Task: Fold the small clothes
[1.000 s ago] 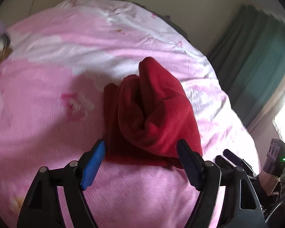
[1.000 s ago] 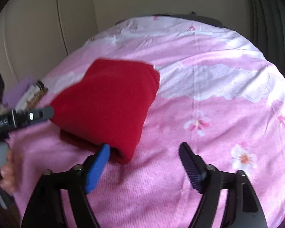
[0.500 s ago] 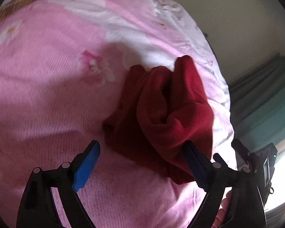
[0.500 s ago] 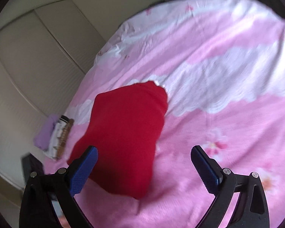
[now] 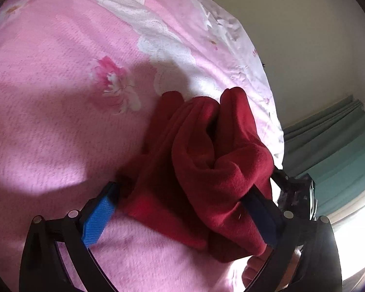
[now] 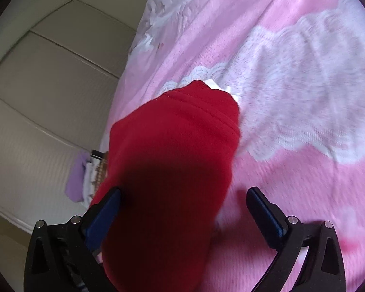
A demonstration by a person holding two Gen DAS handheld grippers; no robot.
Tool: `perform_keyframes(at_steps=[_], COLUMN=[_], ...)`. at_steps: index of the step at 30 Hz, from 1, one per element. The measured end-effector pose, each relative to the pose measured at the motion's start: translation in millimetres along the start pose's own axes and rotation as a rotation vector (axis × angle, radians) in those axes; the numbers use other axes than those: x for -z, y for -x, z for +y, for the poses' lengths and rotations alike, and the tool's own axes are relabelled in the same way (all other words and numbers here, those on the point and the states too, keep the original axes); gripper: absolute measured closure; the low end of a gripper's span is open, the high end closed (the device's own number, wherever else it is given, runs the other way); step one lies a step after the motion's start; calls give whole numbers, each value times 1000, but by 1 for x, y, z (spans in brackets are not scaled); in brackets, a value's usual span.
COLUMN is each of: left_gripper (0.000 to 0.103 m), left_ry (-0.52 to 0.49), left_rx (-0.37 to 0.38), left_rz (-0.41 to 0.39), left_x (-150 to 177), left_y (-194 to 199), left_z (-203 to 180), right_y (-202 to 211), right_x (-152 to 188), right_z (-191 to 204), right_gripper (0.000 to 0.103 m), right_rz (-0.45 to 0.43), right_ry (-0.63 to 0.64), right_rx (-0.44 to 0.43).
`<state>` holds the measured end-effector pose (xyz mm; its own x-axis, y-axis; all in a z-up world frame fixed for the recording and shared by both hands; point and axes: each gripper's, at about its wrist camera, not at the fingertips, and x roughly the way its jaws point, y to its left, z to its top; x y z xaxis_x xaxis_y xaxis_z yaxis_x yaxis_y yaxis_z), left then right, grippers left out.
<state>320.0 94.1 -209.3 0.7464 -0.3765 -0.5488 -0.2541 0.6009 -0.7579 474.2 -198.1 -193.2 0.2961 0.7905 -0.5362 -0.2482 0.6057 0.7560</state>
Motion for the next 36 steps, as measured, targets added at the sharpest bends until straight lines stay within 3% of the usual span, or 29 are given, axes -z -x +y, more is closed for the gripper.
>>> perform_keyframes(at_steps=[5, 7, 10, 14, 19, 27, 33, 36], left_gripper=[7, 20, 35, 43, 44, 44, 44, 44], left_ry=[23, 26, 15, -15, -24, -62, -83, -92], left_rx=[-2, 5, 12, 29, 60, 83, 39, -8], left_rz=[-24, -31, -41, -46, -63, -165, -274, -343], left_x=[-5, -6, -8, -12, -20, -60, -138, -191], left_y=[-4, -4, 0, 11, 39, 132, 235, 291], left_z=[2, 2, 2, -4, -15, -14, 17, 39], right_y=[-29, -38, -41, -29, -11, -14, -71, -120], right_x=[-10, -12, -10, -6, -1, -2, 4, 2], right_z=[-1, 1, 11, 21, 51, 159, 265, 327], right_gripper=[1, 0, 10, 28, 30, 30, 30, 30], right_rz=[64, 73, 56, 18, -27, -60, -51, -28], right_ry=[-20, -26, -9, -10, 8, 105, 168, 197], right_rx=[-70, -82, -81, -94, -84, -140, -230, -287])
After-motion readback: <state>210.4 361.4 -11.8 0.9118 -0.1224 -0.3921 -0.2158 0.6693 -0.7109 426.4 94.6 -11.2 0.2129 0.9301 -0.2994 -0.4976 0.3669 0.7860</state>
